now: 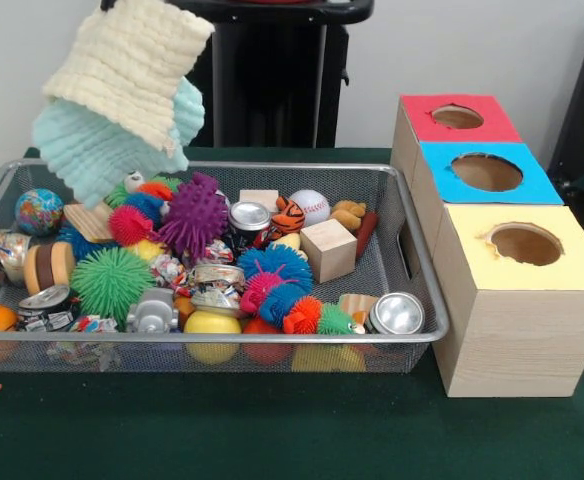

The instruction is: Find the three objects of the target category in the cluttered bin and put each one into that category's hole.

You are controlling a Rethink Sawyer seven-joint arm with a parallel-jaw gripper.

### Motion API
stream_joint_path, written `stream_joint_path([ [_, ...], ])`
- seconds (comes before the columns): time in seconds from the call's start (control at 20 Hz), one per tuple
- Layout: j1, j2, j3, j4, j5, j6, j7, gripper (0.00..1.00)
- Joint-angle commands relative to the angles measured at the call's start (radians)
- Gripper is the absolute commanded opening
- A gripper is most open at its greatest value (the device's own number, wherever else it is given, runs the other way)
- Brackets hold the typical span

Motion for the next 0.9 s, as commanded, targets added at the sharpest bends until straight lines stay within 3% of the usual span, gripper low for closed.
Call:
stream_joint_path([
  [0.05, -0.026, 0.025, 0.031, -0.003, -0.012, 0.094, 0.023, 0.0],
  [0.55, -0.045, -0.003, 0.08, 0.056, 0.091, 0.048, 0.035, 0.0],
  [0.75, -0.039, 0.007, 0.077, 0.054, 0.1, 0.035, 0.041, 0.0],
  [0.8, -0.097, 0.088, 0.072, 0.098, 0.073, -0.096, 0.036, 0.0],
  [0.9, -0.097, 0.07, 0.057, 0.133, 0.058, -0.108, 0.026, 0.0],
])
